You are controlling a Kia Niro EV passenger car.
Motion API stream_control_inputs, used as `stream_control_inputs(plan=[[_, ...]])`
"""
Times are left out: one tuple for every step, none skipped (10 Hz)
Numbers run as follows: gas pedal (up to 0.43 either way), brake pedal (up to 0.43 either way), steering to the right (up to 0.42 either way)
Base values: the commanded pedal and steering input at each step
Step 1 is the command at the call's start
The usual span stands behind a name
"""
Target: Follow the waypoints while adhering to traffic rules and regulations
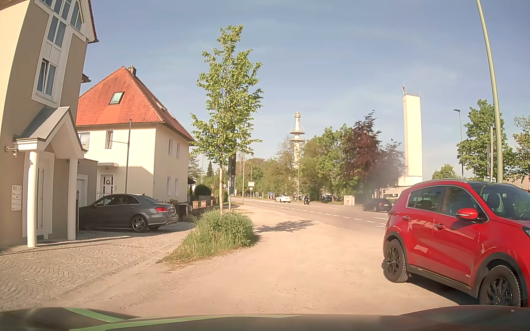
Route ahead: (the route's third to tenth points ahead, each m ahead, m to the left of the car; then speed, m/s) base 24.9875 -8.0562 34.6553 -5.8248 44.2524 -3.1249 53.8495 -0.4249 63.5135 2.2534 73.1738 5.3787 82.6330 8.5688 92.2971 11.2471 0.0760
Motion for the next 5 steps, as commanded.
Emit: stream_control_inputs(plan=[[0.000, 0.207, -0.010], [0.000, 0.220, -0.010], [0.000, 0.226, -0.010], [0.000, 0.232, -0.010], [0.000, 0.232, -0.010]])
